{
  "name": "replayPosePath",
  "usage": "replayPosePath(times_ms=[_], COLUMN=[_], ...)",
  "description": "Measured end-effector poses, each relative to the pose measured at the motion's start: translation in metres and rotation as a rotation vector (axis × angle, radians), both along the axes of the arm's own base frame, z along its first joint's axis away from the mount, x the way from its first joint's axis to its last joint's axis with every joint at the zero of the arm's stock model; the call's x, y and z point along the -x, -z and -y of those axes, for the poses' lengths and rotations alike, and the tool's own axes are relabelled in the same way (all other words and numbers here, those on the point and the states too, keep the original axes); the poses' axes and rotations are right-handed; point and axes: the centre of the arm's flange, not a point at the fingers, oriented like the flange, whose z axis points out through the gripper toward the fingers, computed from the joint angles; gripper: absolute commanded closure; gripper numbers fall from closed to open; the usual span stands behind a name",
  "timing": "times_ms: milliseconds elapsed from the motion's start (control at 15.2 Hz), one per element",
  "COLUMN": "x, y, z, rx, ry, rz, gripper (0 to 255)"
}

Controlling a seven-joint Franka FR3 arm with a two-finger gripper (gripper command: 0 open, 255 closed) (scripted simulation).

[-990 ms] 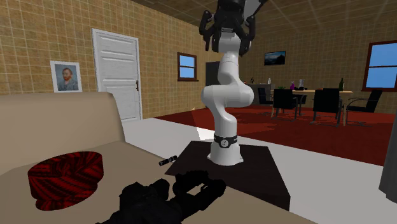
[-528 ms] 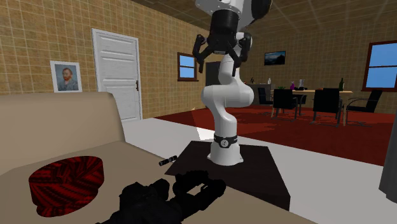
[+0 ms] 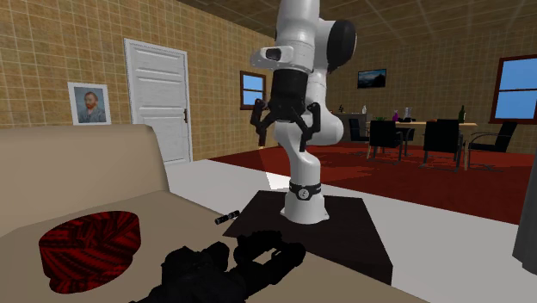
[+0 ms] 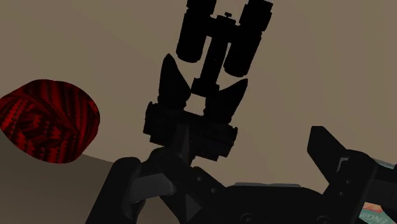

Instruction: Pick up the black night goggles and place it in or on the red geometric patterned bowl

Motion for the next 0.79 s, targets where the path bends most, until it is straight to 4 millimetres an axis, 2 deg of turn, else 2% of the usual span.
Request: replayPosePath(times_ms=[792], x=[-0.001], y=[0.154], z=[0.033], rx=[-0.06], ry=[0.257], rz=[-0.042], gripper=[0])
